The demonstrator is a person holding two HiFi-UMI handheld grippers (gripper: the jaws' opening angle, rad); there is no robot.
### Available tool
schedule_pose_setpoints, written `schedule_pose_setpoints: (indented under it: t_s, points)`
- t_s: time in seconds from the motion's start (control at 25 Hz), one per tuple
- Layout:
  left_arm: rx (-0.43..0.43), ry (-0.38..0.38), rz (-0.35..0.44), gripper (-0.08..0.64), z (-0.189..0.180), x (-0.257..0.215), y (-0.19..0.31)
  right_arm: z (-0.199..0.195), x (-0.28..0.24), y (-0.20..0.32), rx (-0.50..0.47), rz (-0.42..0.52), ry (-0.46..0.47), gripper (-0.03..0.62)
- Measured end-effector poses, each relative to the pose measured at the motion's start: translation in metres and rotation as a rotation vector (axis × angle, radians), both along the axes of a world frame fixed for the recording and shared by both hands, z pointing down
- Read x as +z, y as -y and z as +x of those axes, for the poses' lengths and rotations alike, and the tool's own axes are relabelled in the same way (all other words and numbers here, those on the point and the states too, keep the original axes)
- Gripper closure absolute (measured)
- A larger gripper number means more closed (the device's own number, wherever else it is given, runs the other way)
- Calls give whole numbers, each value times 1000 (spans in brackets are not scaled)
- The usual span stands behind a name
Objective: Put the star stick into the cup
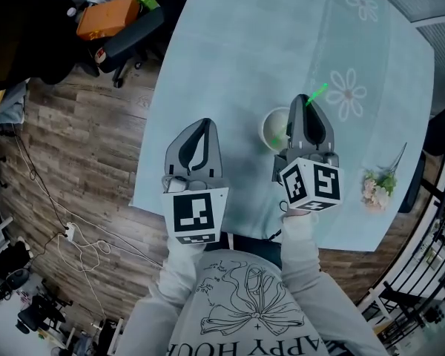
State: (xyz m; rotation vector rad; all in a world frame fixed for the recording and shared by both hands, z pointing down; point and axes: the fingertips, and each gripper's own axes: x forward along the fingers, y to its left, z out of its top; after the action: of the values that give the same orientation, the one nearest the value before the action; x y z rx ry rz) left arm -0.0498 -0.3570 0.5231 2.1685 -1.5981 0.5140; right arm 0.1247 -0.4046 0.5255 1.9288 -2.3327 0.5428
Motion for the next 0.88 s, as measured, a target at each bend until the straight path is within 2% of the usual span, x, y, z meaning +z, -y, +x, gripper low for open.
schedule_pose_setpoints:
  t_s: [0.32, 0.52, 0.88]
  points:
    - [3, -1, -8, 554, -2, 2, -2, -1, 2, 5, 12, -7, -29, 565]
    - [0, -1, -8, 554, -4, 0, -2, -3, 2, 6, 15, -12, -24, 542]
    - [2, 1, 7, 554, -5, -5, -4, -3, -3, 2, 18, -4, -14, 540]
